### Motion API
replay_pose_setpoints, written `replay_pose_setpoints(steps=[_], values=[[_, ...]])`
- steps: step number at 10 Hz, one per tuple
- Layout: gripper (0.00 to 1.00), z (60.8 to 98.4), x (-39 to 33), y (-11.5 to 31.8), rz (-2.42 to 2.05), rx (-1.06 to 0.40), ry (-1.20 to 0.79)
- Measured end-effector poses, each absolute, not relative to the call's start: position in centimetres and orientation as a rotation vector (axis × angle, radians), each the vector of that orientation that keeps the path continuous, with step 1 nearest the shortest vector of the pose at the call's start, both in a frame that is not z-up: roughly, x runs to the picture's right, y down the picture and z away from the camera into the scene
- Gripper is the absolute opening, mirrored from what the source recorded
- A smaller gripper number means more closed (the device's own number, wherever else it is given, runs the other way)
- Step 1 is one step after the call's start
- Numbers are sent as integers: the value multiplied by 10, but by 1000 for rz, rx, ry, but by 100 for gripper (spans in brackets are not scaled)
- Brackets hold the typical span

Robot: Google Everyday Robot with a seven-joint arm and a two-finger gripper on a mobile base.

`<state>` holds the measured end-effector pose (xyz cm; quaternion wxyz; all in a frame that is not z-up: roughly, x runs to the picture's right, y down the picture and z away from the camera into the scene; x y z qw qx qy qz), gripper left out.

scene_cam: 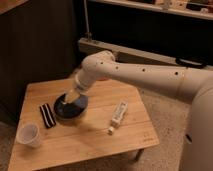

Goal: Place the white sponge in the ceramic cup

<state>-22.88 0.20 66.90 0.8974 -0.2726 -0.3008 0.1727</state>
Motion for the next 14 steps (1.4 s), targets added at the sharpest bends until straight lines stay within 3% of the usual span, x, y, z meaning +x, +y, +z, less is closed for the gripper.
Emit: replay_pose_setpoints(steps=[3,8,11,14], values=[[6,615,-320,8,221,-598,-803],[6,534,-408,53,0,-744,-1097],[6,529,-437,71,-138,-944,-1308],[6,548,-427,89,-128,-951,-1282]])
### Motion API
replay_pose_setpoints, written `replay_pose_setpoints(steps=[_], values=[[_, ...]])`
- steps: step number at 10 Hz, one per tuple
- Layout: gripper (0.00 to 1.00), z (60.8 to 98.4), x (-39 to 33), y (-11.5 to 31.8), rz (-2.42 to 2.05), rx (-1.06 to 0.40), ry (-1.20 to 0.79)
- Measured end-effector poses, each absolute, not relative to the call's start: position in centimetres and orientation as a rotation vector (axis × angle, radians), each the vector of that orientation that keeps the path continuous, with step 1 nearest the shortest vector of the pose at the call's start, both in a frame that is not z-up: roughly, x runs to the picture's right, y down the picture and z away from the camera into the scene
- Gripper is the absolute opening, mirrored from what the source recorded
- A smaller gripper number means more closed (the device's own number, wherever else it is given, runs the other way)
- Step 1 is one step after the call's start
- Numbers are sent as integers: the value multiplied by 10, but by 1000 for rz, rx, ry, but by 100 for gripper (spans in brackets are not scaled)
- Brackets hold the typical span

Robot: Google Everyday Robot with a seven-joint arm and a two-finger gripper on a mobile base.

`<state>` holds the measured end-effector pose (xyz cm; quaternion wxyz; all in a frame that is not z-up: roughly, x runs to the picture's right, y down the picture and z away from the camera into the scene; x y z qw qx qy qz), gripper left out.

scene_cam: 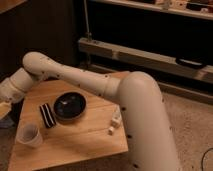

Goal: Place the white sponge in the ceramic cup

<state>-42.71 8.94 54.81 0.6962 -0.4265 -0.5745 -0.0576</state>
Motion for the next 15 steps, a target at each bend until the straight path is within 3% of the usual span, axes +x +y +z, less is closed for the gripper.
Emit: replay_pose_setpoints(steps=[5,15], values=[[6,585,-395,107,-33,-938,-1211],[8,624,-400,128,-3,-1033,-1291]])
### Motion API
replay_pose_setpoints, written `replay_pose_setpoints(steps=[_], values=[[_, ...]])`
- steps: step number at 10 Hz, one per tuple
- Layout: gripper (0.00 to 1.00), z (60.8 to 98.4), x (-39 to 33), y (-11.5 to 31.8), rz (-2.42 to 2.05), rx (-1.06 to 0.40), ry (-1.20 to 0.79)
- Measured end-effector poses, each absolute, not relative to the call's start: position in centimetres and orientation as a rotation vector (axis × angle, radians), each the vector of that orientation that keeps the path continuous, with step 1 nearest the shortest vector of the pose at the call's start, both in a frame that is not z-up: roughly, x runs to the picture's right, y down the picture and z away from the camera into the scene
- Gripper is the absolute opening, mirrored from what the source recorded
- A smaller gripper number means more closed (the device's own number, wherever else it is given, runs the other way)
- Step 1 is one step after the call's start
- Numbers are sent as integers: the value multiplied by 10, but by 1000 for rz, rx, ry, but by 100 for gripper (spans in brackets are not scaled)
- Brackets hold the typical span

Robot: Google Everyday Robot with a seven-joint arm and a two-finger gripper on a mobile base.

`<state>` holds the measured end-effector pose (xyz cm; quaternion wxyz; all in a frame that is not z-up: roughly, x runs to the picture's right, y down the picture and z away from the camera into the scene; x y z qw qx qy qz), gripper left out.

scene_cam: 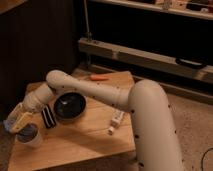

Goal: Place the white sponge in the ceramic cup

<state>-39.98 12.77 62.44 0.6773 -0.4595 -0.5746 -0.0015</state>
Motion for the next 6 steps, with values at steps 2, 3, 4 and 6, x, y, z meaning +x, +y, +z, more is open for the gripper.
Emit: replay_pose_setpoints(steps=[2,3,4,6], values=[[26,626,-402,133,-25,-1032,-1299],[40,627,-405,138,-51,-1029,-1295],[49,628,-406,142,-67,-1029,-1293],[69,628,-406,147,-100,-1031,-1290]])
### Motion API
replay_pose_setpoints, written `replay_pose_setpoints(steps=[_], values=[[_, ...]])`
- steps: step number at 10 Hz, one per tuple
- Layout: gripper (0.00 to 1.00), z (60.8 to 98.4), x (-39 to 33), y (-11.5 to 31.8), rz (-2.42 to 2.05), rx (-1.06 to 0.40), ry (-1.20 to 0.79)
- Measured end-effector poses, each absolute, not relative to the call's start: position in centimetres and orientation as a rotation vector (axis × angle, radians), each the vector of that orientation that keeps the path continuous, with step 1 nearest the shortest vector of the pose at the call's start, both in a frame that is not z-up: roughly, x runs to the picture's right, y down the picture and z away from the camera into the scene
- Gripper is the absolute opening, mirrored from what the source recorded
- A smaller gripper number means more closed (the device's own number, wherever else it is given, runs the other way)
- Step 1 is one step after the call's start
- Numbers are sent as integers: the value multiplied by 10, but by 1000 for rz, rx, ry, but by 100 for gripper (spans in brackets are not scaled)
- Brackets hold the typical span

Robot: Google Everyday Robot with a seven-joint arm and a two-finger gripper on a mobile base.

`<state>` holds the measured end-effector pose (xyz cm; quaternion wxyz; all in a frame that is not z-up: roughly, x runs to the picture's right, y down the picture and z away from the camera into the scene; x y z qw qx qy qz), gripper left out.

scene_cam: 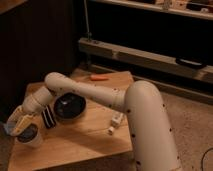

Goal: Place the white sponge in the ceramic cup

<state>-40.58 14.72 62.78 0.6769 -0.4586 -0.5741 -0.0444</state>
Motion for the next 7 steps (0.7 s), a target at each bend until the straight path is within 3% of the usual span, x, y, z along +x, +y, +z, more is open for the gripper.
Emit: replay_pose_setpoints(steps=[1,7], values=[[79,627,-405,150,-119,-1032,-1281],[80,626,-399,152,-116,-1054,-1264]])
